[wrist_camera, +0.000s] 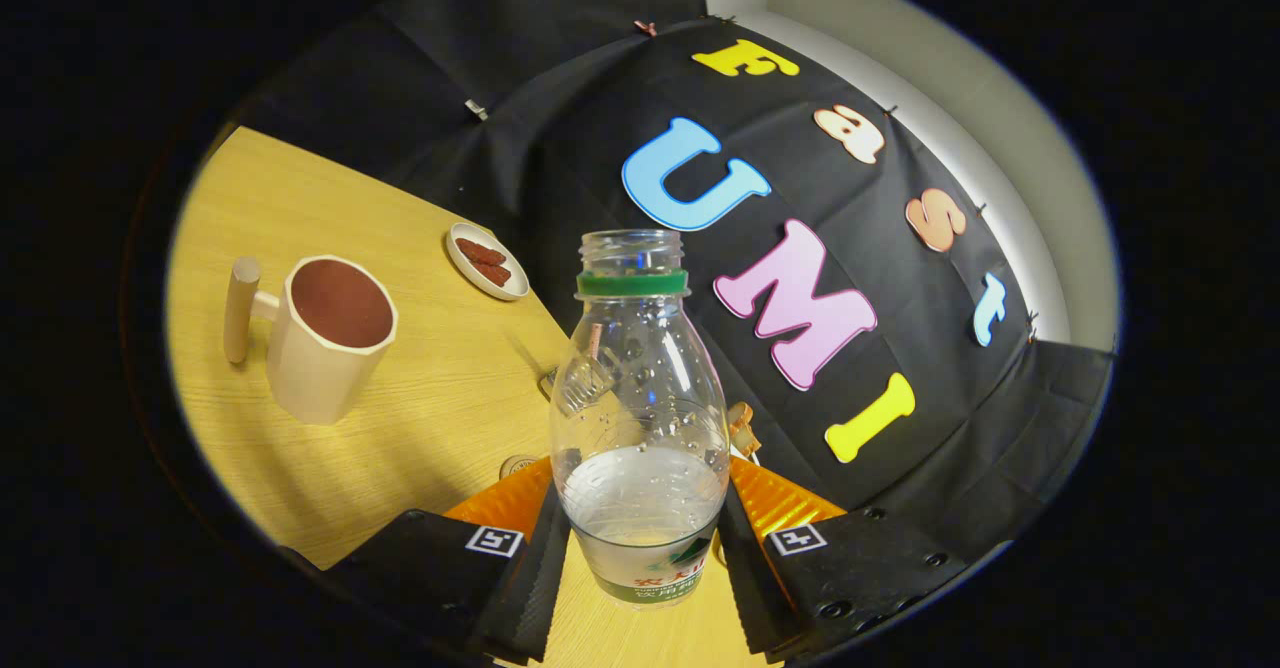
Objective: Take the bottle from table, then pour the juice into the cup, finally place the bottle on the coaster
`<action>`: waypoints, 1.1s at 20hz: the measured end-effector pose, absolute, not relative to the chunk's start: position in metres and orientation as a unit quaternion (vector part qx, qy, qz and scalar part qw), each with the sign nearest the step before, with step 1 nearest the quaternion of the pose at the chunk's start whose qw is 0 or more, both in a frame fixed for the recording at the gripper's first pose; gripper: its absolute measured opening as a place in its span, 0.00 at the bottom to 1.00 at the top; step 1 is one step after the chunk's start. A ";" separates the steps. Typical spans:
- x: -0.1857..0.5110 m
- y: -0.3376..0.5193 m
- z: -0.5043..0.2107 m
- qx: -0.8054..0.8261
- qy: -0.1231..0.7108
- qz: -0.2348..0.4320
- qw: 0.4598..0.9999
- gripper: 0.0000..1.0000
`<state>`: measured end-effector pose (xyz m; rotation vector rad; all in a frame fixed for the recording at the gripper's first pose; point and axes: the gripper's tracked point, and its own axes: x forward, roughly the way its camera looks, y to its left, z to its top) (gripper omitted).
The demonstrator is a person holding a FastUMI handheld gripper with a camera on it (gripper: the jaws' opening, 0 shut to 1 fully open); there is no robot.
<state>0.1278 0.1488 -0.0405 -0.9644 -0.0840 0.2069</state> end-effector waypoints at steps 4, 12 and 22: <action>0.134 0.173 -0.047 -0.520 -0.061 0.105 0.845 0.73; 0.145 0.193 -0.074 -0.606 -0.073 0.120 0.783 0.73; 0.157 0.201 -0.086 -0.692 -0.094 0.128 0.704 0.73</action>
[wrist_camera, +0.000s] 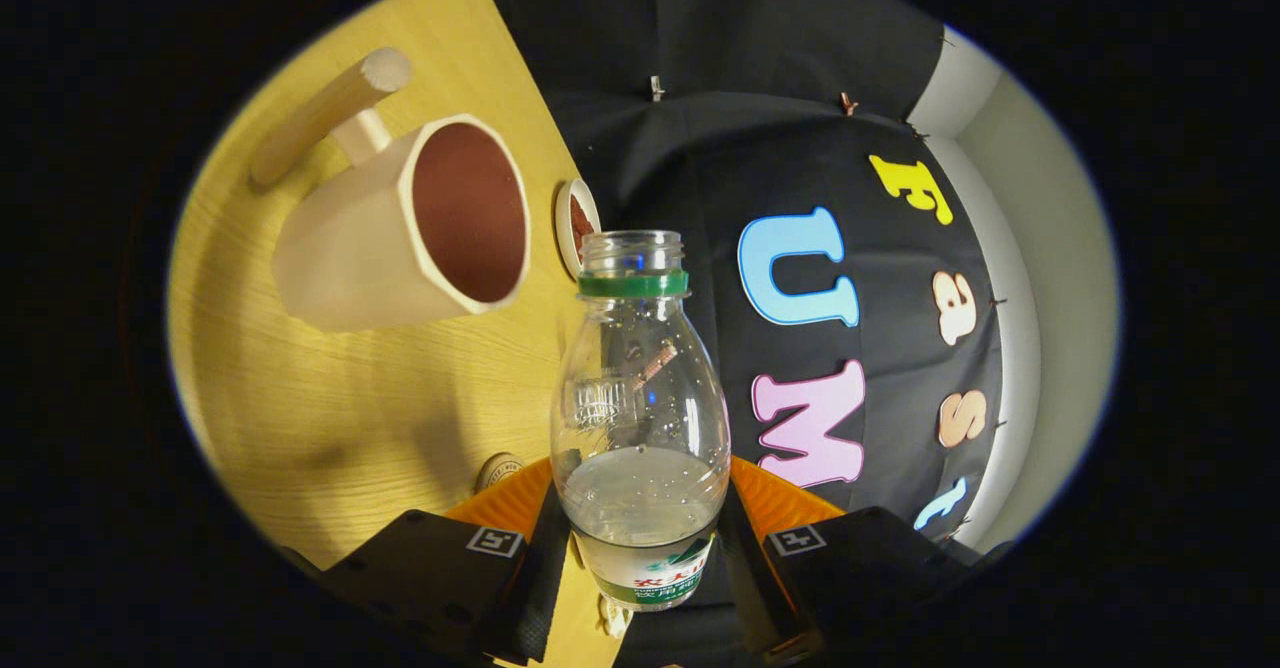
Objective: Take the bottle from table, then pour the juice into the cup, finally place the bottle on the coaster
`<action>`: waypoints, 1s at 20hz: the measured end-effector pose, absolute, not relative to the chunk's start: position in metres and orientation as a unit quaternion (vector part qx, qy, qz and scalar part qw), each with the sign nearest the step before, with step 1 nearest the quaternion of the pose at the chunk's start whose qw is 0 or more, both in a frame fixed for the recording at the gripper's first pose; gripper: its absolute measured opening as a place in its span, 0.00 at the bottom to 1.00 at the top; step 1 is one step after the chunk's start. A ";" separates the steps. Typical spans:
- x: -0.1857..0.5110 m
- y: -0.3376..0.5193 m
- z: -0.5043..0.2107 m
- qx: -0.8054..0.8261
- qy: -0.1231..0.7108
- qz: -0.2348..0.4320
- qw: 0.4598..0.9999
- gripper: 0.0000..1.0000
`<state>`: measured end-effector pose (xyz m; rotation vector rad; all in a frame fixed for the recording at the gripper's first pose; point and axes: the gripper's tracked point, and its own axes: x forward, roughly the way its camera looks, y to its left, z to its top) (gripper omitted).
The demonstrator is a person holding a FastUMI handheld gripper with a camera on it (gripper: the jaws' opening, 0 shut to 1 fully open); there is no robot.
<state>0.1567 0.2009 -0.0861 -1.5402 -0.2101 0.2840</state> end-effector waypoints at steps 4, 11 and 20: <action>0.158 0.203 -0.090 -0.721 -0.102 0.135 0.672 0.73; 0.167 0.207 -0.084 -0.760 -0.120 0.129 0.626 0.73; 0.167 0.218 -0.094 -0.785 -0.141 0.135 0.588 0.73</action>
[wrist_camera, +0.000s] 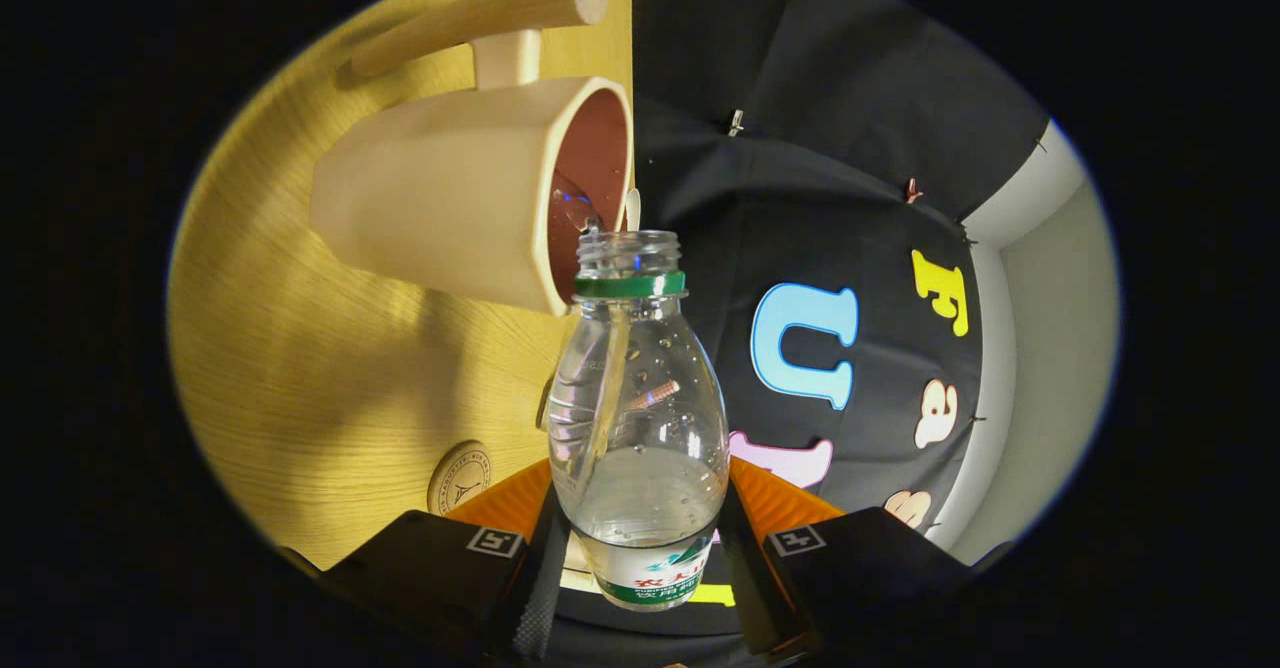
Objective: Take the bottle from table, then pour the juice into the cup, finally place the bottle on the coaster
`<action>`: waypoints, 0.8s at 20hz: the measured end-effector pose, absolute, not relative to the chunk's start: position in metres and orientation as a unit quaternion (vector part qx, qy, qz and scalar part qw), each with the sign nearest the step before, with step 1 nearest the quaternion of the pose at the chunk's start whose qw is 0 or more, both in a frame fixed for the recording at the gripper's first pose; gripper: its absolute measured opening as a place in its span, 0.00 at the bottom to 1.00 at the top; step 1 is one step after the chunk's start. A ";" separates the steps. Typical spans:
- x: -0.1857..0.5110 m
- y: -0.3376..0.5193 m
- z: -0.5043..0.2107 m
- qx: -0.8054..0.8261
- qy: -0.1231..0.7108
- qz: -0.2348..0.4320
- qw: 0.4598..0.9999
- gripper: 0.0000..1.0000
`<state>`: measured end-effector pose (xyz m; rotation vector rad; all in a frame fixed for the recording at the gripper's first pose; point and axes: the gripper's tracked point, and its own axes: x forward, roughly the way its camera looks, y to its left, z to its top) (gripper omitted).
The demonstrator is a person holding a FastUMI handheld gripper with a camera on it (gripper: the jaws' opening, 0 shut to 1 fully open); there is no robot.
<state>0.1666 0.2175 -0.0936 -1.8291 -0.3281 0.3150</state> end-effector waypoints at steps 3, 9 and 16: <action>0.167 0.217 -0.088 -0.789 -0.146 0.130 0.582 0.73; 0.171 0.218 -0.080 -0.800 -0.153 0.128 0.566 0.73; 0.167 0.226 -0.068 -0.816 -0.170 0.124 0.538 0.73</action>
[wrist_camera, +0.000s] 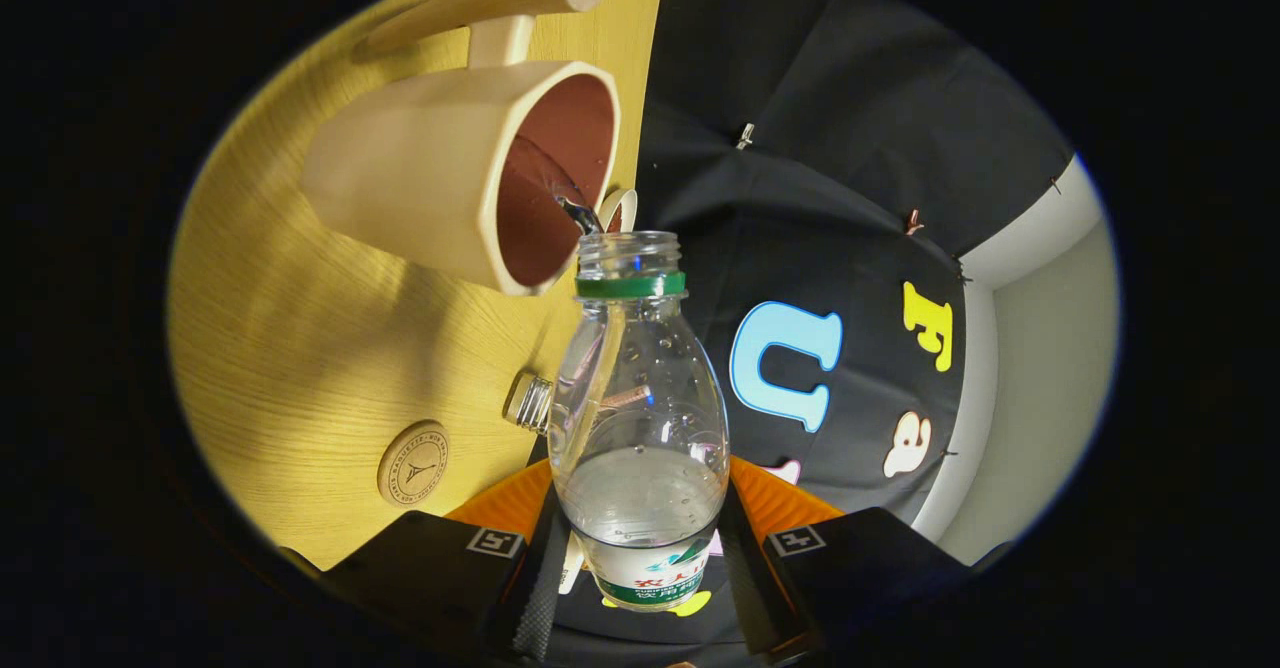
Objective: Take the bottle from table, then pour the juice into the cup, finally place the bottle on the coaster
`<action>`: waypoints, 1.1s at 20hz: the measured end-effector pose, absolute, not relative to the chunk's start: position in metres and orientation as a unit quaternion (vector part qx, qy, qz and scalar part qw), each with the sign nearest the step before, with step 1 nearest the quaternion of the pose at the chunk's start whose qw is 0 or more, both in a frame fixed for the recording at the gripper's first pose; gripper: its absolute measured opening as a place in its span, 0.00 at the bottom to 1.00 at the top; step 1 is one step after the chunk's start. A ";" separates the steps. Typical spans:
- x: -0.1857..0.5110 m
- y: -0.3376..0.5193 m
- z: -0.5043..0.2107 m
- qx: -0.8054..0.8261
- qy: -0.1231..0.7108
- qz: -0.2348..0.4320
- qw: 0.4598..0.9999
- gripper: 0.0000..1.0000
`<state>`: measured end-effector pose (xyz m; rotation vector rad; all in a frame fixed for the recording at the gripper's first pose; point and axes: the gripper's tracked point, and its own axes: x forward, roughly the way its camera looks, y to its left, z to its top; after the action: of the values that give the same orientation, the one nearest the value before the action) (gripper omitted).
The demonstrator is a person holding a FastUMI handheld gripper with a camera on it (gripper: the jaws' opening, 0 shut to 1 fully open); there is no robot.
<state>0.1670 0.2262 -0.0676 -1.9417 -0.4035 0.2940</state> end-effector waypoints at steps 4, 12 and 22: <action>0.165 0.233 -0.063 -0.826 -0.180 0.121 0.520 0.73; 0.158 0.238 -0.050 -0.836 -0.196 0.123 0.497 0.73; 0.146 0.248 -0.029 -0.860 -0.236 0.108 0.440 0.73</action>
<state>0.1465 0.2479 -0.0290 -2.1359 -0.5856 0.2671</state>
